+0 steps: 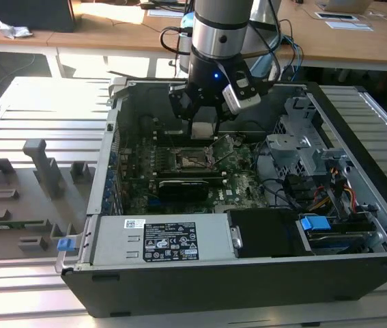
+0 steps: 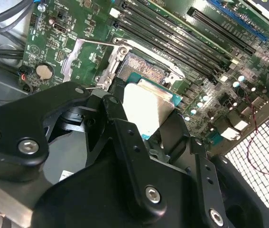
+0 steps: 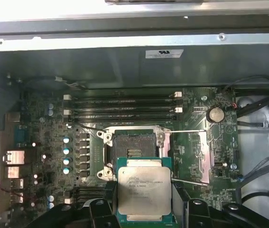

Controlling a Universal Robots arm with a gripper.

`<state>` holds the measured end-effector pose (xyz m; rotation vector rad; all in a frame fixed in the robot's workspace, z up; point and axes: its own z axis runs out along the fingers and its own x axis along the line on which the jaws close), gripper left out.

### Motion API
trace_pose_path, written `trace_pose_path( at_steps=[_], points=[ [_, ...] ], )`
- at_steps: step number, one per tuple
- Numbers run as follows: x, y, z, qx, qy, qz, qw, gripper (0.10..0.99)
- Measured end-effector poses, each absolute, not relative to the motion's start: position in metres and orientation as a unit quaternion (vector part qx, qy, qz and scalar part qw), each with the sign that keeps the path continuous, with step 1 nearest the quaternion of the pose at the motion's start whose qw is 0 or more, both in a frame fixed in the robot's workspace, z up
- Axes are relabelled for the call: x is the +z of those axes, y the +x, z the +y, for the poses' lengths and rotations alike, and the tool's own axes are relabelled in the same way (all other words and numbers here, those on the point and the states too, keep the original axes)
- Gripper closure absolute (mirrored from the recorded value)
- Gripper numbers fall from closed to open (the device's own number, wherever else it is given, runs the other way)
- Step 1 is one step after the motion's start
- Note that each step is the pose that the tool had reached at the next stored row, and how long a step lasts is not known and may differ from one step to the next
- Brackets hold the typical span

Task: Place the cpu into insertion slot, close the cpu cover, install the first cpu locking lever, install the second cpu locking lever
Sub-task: 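Place the cpu into insertion slot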

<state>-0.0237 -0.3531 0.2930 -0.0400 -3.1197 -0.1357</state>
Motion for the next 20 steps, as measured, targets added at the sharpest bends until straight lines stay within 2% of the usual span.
trace_pose_path(
  at_steps=[20],
  points=[
    [0.264, -0.024, -0.353, -0.042, -0.013, -0.999, 0.009, 0.541]
  ],
)
